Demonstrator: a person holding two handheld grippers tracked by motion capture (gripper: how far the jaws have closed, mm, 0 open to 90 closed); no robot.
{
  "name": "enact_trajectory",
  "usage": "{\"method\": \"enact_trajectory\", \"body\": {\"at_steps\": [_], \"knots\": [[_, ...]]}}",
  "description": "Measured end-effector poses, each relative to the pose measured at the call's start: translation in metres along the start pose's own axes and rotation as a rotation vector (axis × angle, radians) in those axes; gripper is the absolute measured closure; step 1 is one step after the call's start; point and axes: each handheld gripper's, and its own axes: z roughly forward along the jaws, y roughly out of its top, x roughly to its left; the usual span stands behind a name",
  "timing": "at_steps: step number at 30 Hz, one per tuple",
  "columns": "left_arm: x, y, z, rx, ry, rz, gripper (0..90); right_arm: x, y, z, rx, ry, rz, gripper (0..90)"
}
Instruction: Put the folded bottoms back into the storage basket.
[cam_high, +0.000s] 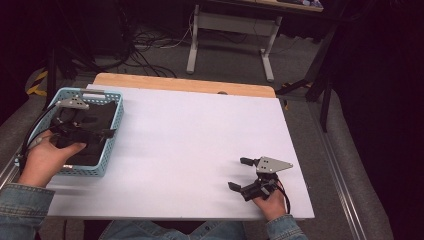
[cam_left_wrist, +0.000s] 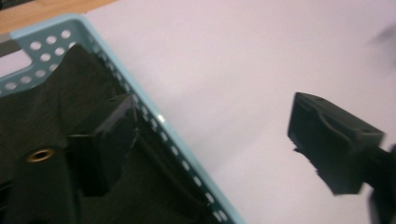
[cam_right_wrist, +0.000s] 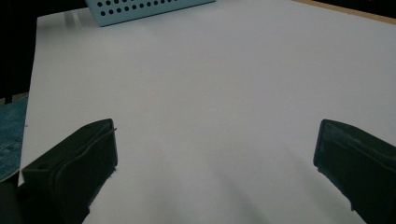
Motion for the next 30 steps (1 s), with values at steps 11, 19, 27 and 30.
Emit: {"method": "enact_trajectory", "body": {"at_steps": [11, 19, 27, 30], "knots": [[-0.019, 0.002, -0.008, -0.123, -0.090, 0.056, 2.9, 0.000, 0.000, 0.000, 0.001, 0.002, -0.002, 0.4], [-0.039, 0.000, 0.001, -0.178, -0.130, 0.121, 2.0, 0.000, 0.000, 0.000, -0.002, 0.006, -0.005, 0.4], [-0.060, 0.002, 0.019, -0.198, -0.181, 0.168, 1.8, 0.001, 0.000, 0.000, -0.004, 0.010, -0.009, 0.4], [-0.068, 0.000, 0.029, -0.210, -0.201, 0.174, 1.5, 0.001, 0.000, 0.000, -0.005, 0.010, -0.008, 0.4]]}}
